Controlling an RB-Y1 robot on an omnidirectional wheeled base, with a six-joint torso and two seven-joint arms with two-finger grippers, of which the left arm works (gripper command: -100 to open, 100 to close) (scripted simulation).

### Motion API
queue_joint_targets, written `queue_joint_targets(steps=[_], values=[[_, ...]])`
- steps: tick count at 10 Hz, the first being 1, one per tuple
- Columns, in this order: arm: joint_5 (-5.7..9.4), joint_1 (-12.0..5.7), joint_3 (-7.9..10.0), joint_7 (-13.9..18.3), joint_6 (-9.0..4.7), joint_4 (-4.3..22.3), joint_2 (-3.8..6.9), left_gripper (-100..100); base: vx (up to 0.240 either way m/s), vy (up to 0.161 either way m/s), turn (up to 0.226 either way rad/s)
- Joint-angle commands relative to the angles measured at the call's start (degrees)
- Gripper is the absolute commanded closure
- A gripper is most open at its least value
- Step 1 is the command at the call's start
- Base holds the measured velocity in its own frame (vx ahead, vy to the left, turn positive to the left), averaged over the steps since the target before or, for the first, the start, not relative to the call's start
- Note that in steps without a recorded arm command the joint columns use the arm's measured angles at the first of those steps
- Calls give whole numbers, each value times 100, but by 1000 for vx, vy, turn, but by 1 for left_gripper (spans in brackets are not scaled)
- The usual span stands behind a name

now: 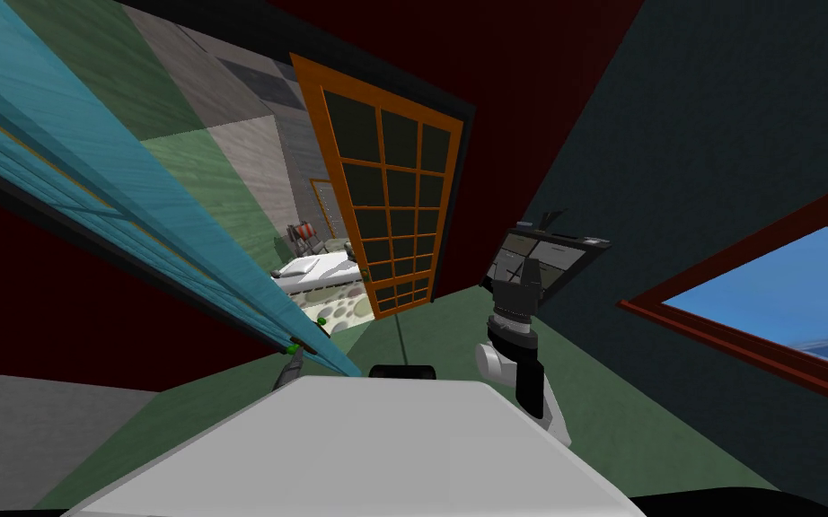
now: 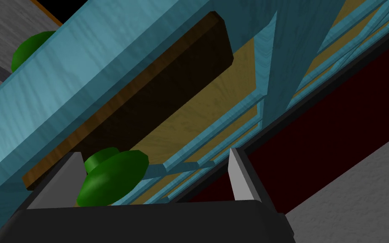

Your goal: Pull the door open

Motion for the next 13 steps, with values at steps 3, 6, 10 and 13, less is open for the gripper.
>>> queue_joint_targets(steps=[3, 6, 10, 13], values=[[135, 45, 84, 228, 81, -117, 100, 100, -1, 1, -10], [178, 50, 53, 353, 78, -136, 110, 100, -5, 1, -8], [308, 63, -40, 730, 67, -169, 142, 100, -11, 3, -27], [351, 68, -71, 856, 64, -180, 152, 100, 3, 0, -12]])
